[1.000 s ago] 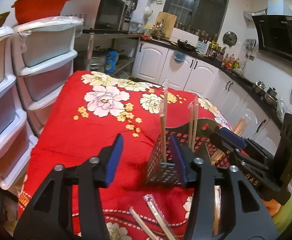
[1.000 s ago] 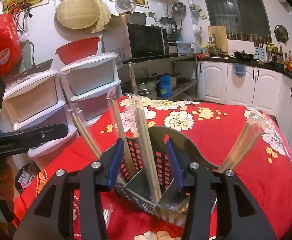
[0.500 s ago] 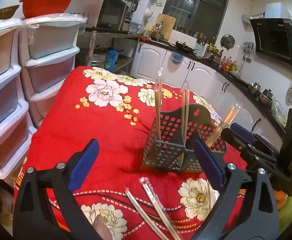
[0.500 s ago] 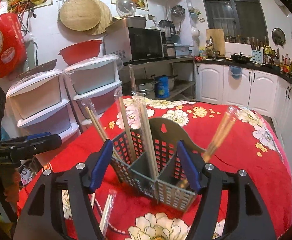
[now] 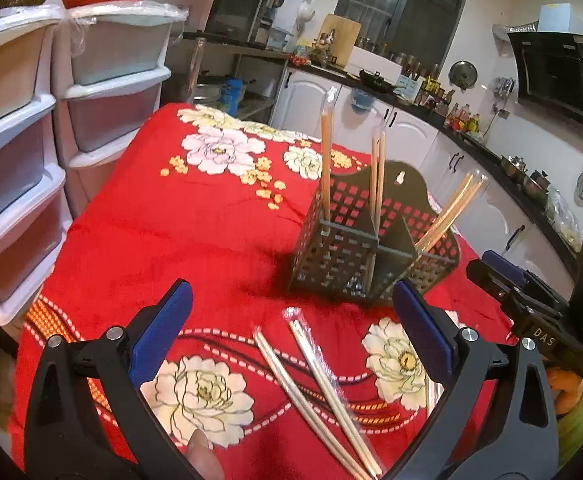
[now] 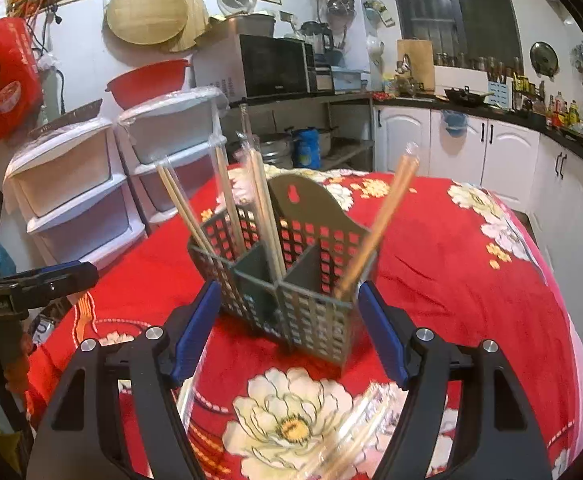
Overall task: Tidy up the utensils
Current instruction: 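Pull both open grippers back toward the remaining chopsticks on the cloth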
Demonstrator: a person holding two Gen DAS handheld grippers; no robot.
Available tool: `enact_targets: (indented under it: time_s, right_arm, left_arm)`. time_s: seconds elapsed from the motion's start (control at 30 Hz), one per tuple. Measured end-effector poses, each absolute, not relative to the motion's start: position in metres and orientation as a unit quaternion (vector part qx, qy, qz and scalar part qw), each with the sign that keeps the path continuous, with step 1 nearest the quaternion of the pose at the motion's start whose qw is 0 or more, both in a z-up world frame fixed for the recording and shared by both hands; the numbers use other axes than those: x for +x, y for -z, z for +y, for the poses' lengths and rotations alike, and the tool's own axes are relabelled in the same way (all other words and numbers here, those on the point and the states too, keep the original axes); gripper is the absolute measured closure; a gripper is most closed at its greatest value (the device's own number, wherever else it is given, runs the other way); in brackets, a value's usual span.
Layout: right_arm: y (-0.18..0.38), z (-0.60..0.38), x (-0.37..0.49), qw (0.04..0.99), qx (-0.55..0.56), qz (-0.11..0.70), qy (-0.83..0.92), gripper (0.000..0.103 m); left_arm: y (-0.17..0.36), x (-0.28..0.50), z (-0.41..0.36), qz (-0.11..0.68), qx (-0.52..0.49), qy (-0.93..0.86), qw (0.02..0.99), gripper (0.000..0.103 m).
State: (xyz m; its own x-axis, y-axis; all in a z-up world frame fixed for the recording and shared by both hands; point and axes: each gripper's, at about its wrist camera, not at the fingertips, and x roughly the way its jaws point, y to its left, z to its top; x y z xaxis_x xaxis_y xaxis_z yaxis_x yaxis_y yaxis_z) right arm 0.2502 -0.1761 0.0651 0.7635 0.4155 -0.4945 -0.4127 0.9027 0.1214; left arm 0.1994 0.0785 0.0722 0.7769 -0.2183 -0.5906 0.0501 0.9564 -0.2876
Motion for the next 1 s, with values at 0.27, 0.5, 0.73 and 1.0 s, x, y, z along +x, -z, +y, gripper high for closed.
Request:
enact_targets:
  time_s: [0.27,0.5,0.73,1.0]
  right_arm:
    - [-0.052,-0.191,0.238,0.938,0.004,0.283,-0.201,0.034]
    - [-0.046,-0.205,0.228,0.938,0.000,0.291,-0.190,0.034]
    - [-0.034,-0.216,0.222,0.933,0.003,0.309,-0.183,0.034]
    - [-0.016,-0.223,0.217,0.926,0.002,0.331,-0.182,0.034]
  left_arm:
    - [-0.053,0.189,0.078,0.344,-0.137,0.071,0.926,0.012]
    - [-0.036,0.182,0.074,0.362,-0.141,0.074,0.918,0.012]
    - [-0.018,0.179,0.069,0.383,-0.144,0.078,0.909,0.012]
    - [0.003,0.178,0.055,0.412,-0.144,0.089,0.895,0.012]
